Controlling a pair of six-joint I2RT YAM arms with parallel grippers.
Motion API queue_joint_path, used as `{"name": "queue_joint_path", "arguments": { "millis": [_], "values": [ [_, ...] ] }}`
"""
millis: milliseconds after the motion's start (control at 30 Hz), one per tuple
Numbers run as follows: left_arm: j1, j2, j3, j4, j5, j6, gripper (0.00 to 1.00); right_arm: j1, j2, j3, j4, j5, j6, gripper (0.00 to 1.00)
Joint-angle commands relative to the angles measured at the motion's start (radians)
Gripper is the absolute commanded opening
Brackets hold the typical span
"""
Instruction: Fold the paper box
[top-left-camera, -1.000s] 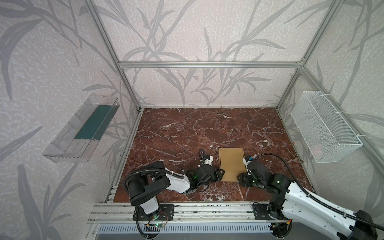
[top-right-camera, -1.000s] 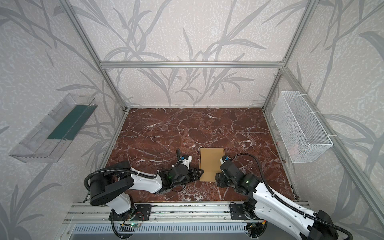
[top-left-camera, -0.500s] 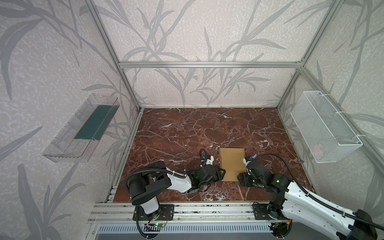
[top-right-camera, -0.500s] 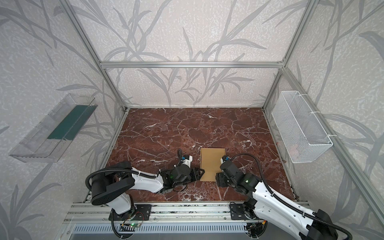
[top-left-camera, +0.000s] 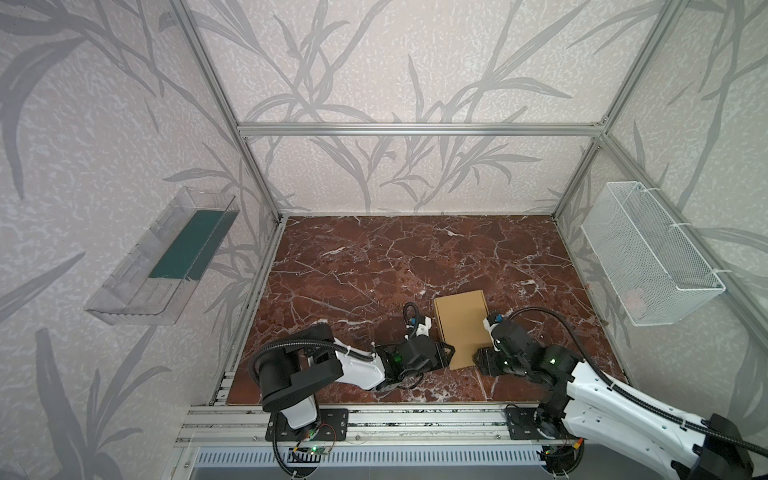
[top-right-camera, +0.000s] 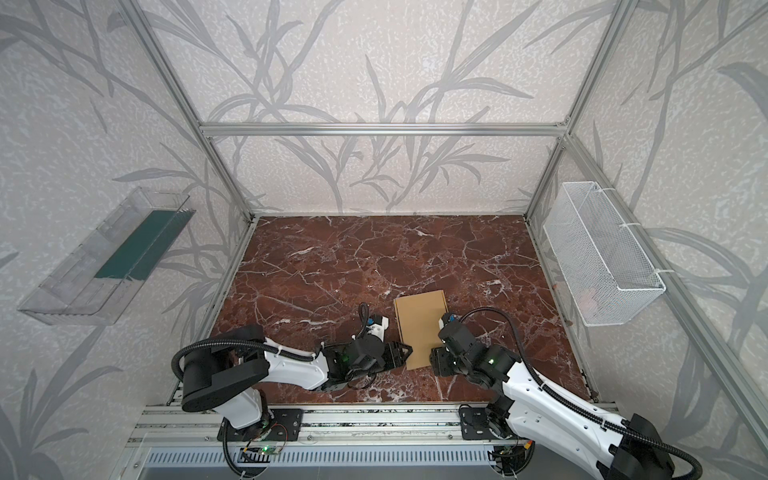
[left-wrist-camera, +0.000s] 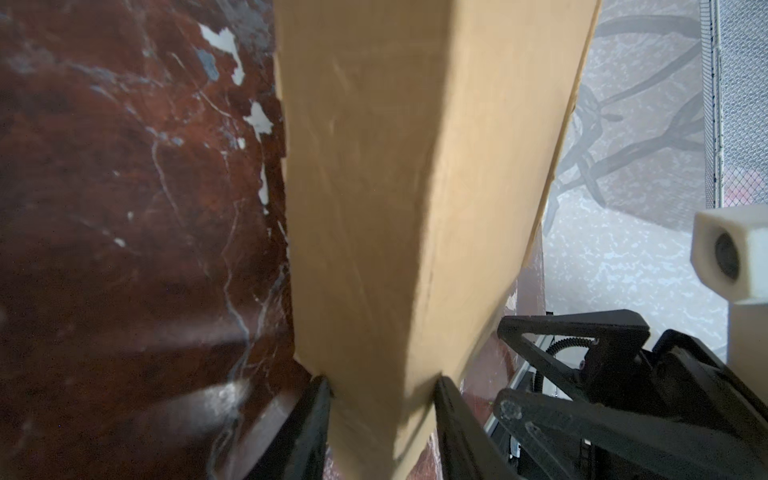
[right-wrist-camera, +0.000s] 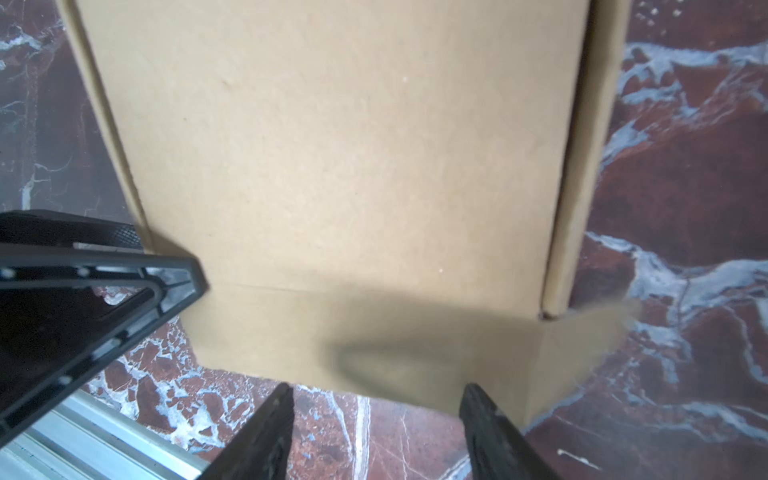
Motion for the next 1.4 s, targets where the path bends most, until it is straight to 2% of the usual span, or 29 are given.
{"name": "queue_joint_path", "arguments": {
  "millis": [0, 267, 533, 700, 867, 1033, 1367],
  "values": [
    [-0.004, 0.008, -0.017, -0.062, 0.003, -0.012, 0.43, 0.001, -0.014, 0.017, -0.013, -0.010, 0.000, 0.64],
    [-0.004, 0.003, -0.012, -0.060, -0.001, -0.006, 0.43, 0.001, -0.025, 0.057, -0.062, 0.013, -0.014, 0.65],
    [0.000, -0.047, -0.020, -0.117, -0.015, 0.003, 0.43, -0.003, -0.022, 0.115, -0.140, 0.170, -0.007, 0.71],
    [0.000, -0.088, -0.015, -0.169, -0.032, 0.015, 0.43, -0.010, 0.000, 0.123, -0.158, 0.219, 0.008, 0.74],
    [0.002, -0.112, 0.004, -0.222, -0.039, 0.033, 0.43, -0.010, -0.014, 0.095, -0.143, 0.158, 0.023, 0.76],
    [0.002, -0.094, 0.022, -0.213, -0.031, 0.036, 0.43, -0.010, -0.026, 0.031, -0.081, 0.083, 0.089, 0.76],
    [0.004, -0.071, 0.060, -0.191, -0.012, 0.043, 0.43, -0.011, -0.014, 0.006, -0.029, 0.066, 0.088, 0.74]
  ]
}}
